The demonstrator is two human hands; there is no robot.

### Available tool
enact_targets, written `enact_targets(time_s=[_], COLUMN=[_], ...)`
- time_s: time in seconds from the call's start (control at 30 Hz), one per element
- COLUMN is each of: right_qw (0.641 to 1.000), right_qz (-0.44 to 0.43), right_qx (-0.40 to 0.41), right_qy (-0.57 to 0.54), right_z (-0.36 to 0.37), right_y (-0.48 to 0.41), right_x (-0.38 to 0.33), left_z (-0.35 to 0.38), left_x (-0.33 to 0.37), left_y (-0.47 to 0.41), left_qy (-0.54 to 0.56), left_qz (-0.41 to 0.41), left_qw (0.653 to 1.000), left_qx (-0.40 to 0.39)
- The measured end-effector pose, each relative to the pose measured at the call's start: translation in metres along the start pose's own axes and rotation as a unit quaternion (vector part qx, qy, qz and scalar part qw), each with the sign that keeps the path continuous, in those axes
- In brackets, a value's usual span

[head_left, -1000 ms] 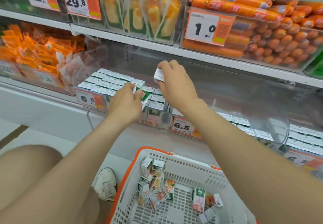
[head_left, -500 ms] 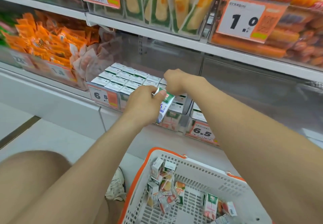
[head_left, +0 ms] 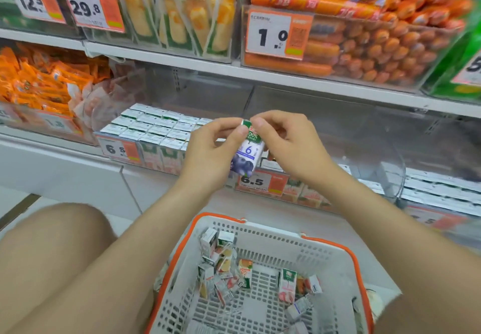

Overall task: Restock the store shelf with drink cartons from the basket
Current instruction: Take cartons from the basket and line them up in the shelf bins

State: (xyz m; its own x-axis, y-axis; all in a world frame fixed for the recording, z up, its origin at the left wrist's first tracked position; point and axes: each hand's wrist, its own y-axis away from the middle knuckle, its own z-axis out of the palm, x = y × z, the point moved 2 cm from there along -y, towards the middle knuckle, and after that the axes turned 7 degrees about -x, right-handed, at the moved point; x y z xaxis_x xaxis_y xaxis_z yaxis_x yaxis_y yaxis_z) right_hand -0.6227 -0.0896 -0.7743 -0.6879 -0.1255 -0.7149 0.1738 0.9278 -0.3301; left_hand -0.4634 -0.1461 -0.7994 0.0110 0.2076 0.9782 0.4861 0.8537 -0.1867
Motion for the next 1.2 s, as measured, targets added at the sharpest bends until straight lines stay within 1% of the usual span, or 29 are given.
enact_targets(time_s=[0.1, 0.17, 0.2, 0.3, 0.37, 0.43, 0.47, 0.57, 0.63, 0.67, 0.73, 0.77, 0.83, 0.97, 1.03, 1.13, 1.2], right_qw=[0.999, 0.997, 0.996, 0.995, 0.989, 0.983, 0.979, 0.954, 0.93, 0.915, 0.89, 0.883, 0.874, 0.848, 0.827, 0.788, 0.772], right_qz=[0.033, 0.062, 0.072, 0.064, 0.071, 0.112, 0.137, 0.203, 0.234, 0.25, 0.282, 0.293, 0.308, 0.303, 0.294, 0.278, 0.265], right_qx=[0.019, 0.006, -0.005, -0.04, -0.044, -0.014, 0.01, 0.11, 0.178, 0.207, 0.231, 0.228, 0.192, 0.113, 0.07, 0.011, -0.016], right_qy=[-0.027, -0.049, -0.042, 0.069, 0.123, 0.142, 0.153, 0.194, 0.221, 0.238, 0.275, 0.288, 0.323, 0.421, 0.474, 0.55, 0.578], right_z=[-0.029, -0.048, -0.059, -0.096, -0.123, -0.152, -0.167, -0.215, -0.242, -0.257, -0.284, -0.296, -0.314, -0.336, -0.341, -0.347, -0.35], right_y=[0.015, 0.027, 0.033, 0.053, 0.065, 0.077, 0.083, 0.104, 0.118, 0.126, 0.14, 0.146, 0.153, 0.167, 0.172, 0.175, 0.174], right_x=[0.017, 0.025, 0.027, 0.03, 0.032, 0.041, 0.047, 0.071, 0.091, 0.103, 0.129, 0.142, 0.168, 0.217, 0.232, 0.244, 0.25], left_z=[0.025, 0.043, 0.053, 0.085, 0.111, 0.142, 0.158, 0.21, 0.237, 0.253, 0.285, 0.301, 0.329, 0.366, 0.377, 0.384, 0.384], left_x=[0.004, 0.006, 0.007, 0.011, 0.017, 0.024, 0.026, 0.03, 0.032, 0.032, 0.03, 0.028, 0.023, 0.007, -0.003, -0.02, -0.029], left_y=[0.006, 0.011, 0.013, 0.016, 0.013, 0.011, 0.009, 0.008, 0.008, 0.009, 0.01, 0.01, 0.012, 0.013, 0.012, 0.012, 0.013], left_qy=[0.019, 0.024, 0.02, 0.009, 0.007, -0.004, -0.029, -0.157, -0.22, -0.247, -0.304, -0.328, -0.362, -0.412, -0.43, -0.443, -0.462], left_qz=[0.012, 0.018, 0.026, 0.056, 0.078, 0.094, 0.105, 0.16, 0.216, 0.243, 0.276, 0.283, 0.289, 0.299, 0.292, 0.276, 0.279], left_qw=[0.997, 0.993, 0.991, 0.987, 0.984, 0.981, 0.98, 0.964, 0.941, 0.927, 0.891, 0.875, 0.848, 0.811, 0.801, 0.798, 0.79], left_qx=[-0.072, -0.117, -0.131, -0.149, -0.158, -0.168, -0.167, -0.145, -0.136, -0.147, -0.193, -0.218, -0.257, -0.289, -0.297, -0.301, -0.292])
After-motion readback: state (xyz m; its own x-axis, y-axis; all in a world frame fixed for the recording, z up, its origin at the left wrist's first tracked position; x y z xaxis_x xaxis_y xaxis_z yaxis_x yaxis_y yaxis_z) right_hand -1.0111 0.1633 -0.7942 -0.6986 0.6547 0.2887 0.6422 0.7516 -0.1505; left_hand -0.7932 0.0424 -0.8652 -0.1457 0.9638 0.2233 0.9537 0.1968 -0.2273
